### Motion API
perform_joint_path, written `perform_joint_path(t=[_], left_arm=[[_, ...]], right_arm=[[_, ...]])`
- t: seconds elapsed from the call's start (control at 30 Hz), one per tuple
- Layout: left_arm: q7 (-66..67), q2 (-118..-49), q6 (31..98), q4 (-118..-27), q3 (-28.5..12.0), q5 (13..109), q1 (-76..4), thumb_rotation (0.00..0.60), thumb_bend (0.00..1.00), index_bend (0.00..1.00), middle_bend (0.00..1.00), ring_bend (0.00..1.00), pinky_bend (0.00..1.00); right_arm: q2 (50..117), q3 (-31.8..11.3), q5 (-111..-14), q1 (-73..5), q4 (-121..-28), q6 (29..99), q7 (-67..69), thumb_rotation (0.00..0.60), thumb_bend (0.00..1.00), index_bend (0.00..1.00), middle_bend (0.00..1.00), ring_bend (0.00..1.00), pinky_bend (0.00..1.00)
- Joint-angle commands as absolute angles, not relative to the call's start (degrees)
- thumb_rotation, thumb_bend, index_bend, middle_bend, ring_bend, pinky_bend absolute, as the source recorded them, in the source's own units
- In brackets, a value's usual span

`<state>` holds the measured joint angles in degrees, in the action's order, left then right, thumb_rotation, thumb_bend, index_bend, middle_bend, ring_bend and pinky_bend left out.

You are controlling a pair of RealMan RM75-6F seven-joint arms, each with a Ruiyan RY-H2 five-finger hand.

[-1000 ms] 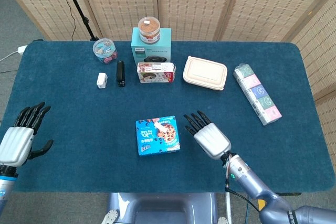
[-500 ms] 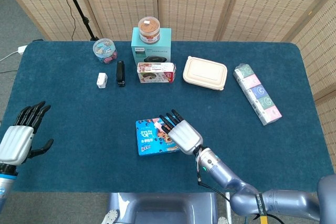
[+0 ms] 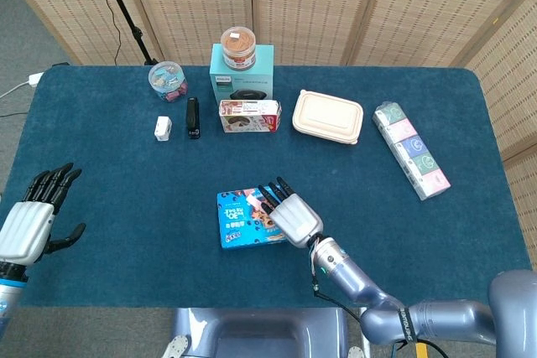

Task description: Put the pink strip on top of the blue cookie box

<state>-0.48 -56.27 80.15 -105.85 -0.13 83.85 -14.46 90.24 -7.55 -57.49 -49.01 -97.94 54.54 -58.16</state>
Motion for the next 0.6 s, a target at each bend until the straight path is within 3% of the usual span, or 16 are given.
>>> perform_joint_path(t=[0.03,0.6], left_arm=[[-0.4,-56.3,80.0,-105.8,-0.3,83.9,-14.4,0.6,0.3,0.0,0.0,0.0,0.0],[-0.3,-56.4,79.4,-105.9,-1.0,84.6,-13.6,0.6,0.3,0.0,0.0,0.0,0.0]], right_arm=[[89.9,-6.9,-57.5,-49.2,-98.1,55.1,-58.0,0.6,0.84,0.21,0.0,0.0,0.0],[89.4,-3.4,-58.8,-49.5,-98.1,57.3,-56.5,0.6,0.84,0.25,0.0,0.0,0.0]])
